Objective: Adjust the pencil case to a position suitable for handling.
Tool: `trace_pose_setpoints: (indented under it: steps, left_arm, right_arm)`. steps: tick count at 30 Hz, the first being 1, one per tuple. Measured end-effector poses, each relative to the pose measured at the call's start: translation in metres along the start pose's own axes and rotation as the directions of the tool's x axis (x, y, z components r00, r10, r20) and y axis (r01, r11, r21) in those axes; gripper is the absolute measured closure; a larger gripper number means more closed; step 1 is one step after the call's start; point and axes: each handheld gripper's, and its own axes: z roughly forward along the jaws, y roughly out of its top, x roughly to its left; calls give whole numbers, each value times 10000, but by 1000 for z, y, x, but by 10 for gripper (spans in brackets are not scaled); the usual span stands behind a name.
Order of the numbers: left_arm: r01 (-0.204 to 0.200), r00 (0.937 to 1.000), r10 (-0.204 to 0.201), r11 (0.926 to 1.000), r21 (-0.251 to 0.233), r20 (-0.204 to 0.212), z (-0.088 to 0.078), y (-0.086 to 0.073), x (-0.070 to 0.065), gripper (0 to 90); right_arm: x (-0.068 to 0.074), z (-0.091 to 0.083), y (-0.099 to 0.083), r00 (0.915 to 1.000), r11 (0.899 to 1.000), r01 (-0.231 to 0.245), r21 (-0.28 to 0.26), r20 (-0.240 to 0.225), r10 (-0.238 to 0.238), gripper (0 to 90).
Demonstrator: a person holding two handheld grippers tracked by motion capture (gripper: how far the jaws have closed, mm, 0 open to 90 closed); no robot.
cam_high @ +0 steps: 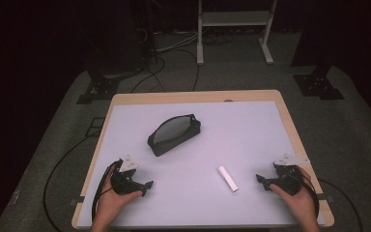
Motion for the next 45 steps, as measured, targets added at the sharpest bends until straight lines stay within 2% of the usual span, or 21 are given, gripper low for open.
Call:
trace_pose_setpoints:
  steps: [6,12,13,18,21,25,30,31,45]
  left_arm:
    - [45,10000,-45,10000,-35,-15,0,0,0,9]
    - [68,10000,-69,9997,-253,-44,-5,-1,3,140]
    - [34,9999,-30,9995,-307,125,-6,1,4,183]
    - [-56,9992,72,9993,-382,400,-5,5,3,243]
    - [-91,9992,107,9991,-423,380,-6,8,4,272]
    - [62,9989,-36,9984,-570,457,-8,17,7,336]
    - [-18,9991,42,9985,-555,429,-7,26,9,366]
    - [42,9991,-12,9975,-702,424,-8,30,11,376]
    - [7,9994,33,9938,-1109,352,-19,56,20,398]
  right_arm:
    - [0,0,0,10000,10000,-6,-2,-5,6,124]
    - [0,0,0,10000,10000,-5,-9,-5,5,124]
    - [0,0,0,10000,10000,-1,-12,2,1,124]
    - [0,0,0,10000,10000,-6,-5,-1,6,124]
    - [0,0,0,10000,10000,16,-10,22,-16,124]
    - [0,0,0,10000,10000,7,-15,19,-7,124]
    - [0,0,0,10000,10000,0,-16,11,0,124]
    - [0,0,0,10000,10000,0,-16,10,0,124]
    - [0,0,0,10000,10000,4,-21,14,-4,124]
